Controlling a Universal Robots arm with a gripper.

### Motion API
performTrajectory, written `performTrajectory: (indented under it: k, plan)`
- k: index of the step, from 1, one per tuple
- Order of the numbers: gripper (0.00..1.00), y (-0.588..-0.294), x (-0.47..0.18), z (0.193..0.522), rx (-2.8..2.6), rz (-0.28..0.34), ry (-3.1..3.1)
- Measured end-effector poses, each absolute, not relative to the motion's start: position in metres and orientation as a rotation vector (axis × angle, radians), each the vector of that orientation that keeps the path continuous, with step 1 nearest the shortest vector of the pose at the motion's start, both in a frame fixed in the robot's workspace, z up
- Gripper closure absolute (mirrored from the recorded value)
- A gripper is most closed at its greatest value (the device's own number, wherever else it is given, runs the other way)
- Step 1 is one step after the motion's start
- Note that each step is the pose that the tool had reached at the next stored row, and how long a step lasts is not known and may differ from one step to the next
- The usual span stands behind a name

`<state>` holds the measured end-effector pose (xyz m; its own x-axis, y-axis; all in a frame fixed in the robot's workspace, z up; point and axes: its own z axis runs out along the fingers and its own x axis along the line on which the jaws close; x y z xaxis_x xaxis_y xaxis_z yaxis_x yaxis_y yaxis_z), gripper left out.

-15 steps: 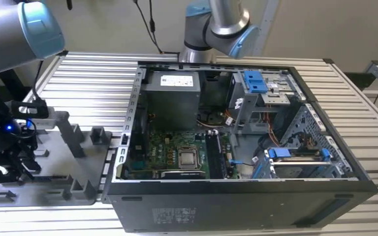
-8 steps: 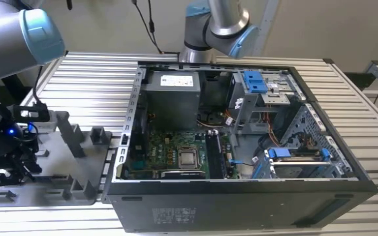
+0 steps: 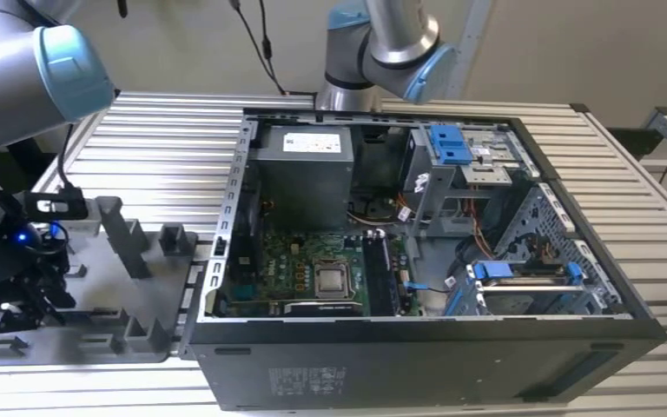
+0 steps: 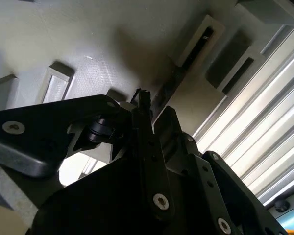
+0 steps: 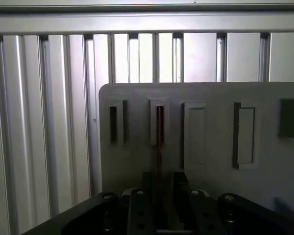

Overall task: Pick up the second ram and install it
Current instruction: 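Pick up the second ram and move it above second insertion slot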

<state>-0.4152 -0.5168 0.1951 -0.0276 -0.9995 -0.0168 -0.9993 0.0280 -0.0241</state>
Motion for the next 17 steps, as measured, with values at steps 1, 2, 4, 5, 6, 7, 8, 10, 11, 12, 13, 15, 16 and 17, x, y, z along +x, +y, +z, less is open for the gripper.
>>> performTrajectory:
  k: [1, 2, 4, 5, 6, 7, 8, 10, 11, 12, 13, 15, 16, 17]
  plan:
    - [0.68, -0.5169, -0.4153, 0.1944, -2.172, -0.009, 2.229]
    - [0.68, -0.5169, -0.4153, 0.1939, -2.173, -0.009, 2.228]
    - [0.68, -0.5168, -0.4154, 0.1939, -2.173, -0.009, 2.228]
    - [0.68, -0.5168, -0.4154, 0.1939, -2.174, -0.009, 2.228]
    - [0.68, -0.5168, -0.4154, 0.1939, -2.174, -0.009, 2.228]
    - [0.68, -0.5168, -0.4154, 0.1939, -2.174, -0.009, 2.227]
    - [0.68, -0.5168, -0.4154, 0.1938, -2.174, -0.01, 2.227]
    - [0.68, -0.5168, -0.4154, 0.1938, -2.174, -0.01, 2.227]
    - [0.7, -0.5168, -0.4154, 0.1938, -2.174, -0.009, 2.227]
    - [0.7, -0.5168, -0.4154, 0.1938, -2.174, -0.01, 2.227]
    - [0.77, -0.5168, -0.4154, 0.1938, -2.174, -0.01, 2.227]
    - [0.77, -0.5168, -0.4154, 0.1938, -2.174, -0.009, 2.227]
    - [0.77, -0.5168, -0.4154, 0.1938, -2.175, -0.01, 2.227]
    - [0.79, -0.5168, -0.4154, 0.1938, -2.175, -0.009, 2.226]
